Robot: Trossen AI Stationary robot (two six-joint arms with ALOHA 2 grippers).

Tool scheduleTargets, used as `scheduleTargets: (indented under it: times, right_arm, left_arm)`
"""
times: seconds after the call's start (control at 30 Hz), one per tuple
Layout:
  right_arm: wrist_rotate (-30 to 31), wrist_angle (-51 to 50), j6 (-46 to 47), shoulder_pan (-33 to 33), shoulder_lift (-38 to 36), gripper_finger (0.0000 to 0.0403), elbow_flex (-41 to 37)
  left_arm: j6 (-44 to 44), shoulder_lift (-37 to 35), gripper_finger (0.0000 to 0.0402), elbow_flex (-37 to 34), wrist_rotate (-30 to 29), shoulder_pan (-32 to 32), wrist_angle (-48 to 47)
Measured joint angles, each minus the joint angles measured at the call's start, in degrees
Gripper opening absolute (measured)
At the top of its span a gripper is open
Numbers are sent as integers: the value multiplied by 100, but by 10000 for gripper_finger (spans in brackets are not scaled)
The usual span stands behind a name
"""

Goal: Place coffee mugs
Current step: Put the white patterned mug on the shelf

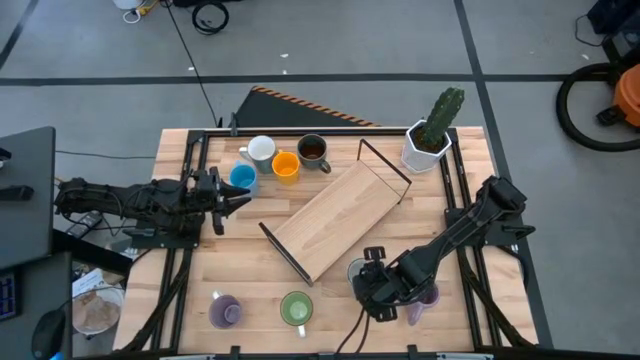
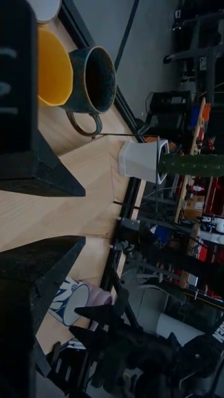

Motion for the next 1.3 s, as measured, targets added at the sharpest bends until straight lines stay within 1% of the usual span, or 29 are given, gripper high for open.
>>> scheduleTargets:
  times: [0.2, 0.37, 0.5, 0.67, 0.73, 0.8, 0.93, 1.2, 1.3]
  right_arm:
    - [22, -14, -216, -1, 125, 181, -7]
    - [-129, -29, -460, -11, 308, 154, -21]
    - [-211, -58, -558, -36, 377, 120, -19]
    - [-466, -129, -567, -117, 412, 65, -15]
    - [-588, -240, -565, -150, 414, 44, -15]
    - [-601, -392, -565, -179, 400, 31, -15]
    - [-582, -758, -565, -258, 250, 31, -20]
    - [-192, -1346, -805, -480, -334, 37, -17]
    - [-64, -1634, -933, -633, -588, 36, -17]
  left_arm:
    - [1, 2, 117, 0, 0, 0, -5]
    - [-1, 2, 117, -1, -2, 0, -17]
    - [0, 0, 117, 0, -2, 0, -20]
    - [-1, 1, 117, 0, -4, 0, -15]
    - [-1, 0, 117, -2, -2, 0, -13]
    - [-5, 2, 117, -2, -2, 0, -16]
    - [-5, 1, 117, -2, -4, 0, -18]
    - [-1, 2, 117, -2, -5, 0, -16]
    - [1, 2, 117, -2, -196, 0, -16]
